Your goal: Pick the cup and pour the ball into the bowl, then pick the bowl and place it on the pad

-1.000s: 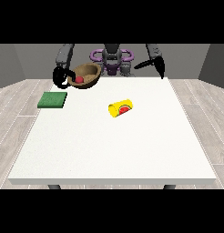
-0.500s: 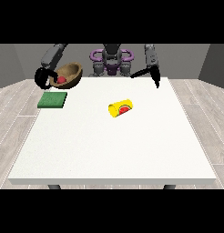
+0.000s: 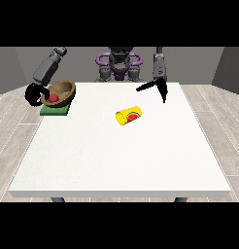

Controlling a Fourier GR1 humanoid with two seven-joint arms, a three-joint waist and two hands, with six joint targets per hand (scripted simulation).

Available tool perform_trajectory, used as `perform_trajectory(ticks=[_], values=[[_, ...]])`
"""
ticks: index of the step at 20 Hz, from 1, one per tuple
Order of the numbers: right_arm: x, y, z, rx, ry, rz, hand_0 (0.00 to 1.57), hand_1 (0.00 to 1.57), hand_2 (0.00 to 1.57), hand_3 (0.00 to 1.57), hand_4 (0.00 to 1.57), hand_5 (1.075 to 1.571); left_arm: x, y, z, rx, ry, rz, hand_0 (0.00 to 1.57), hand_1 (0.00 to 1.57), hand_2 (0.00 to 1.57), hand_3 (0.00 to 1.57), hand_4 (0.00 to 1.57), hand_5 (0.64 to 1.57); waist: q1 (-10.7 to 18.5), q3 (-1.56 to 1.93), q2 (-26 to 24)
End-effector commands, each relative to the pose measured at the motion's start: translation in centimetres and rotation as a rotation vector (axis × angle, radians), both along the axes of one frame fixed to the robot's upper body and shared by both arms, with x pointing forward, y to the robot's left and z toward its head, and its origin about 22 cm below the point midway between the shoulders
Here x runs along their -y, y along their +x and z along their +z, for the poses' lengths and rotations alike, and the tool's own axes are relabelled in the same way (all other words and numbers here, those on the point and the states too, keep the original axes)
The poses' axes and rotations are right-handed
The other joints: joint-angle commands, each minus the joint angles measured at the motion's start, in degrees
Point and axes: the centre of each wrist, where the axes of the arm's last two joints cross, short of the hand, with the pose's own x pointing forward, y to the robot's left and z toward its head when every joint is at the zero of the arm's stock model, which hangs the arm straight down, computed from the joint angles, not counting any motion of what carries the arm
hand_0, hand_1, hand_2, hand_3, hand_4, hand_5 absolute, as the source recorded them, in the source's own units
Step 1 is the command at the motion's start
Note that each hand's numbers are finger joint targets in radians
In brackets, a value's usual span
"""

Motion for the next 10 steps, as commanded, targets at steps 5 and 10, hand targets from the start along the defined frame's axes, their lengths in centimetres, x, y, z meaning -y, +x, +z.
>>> perform_trajectory(ticks=[5, 10], values=[[4.1, -1.6, 3.0, 0.119, -0.069, -0.033, 1.57, 1.57, 1.57, 0.00, 1.04, 1.569, 0.7, -1.9, 4.6, 0.132, 0.007, 0.001, 0.00, 0.00, 0.00, 0.00, 0.00, 1.563, 0.2, 0.04, 6.3], [4.6, -1.2, 4.6, 0.124, -0.106, -0.053, 1.57, 1.57, 1.57, 0.44, 1.03, 1.571, 1.1, -3.6, 4.7, 0.125, 0.011, 0.004, 0.00, 0.00, 0.00, 0.00, 0.00, 1.563, 0.5, -0.01, 6.7]])
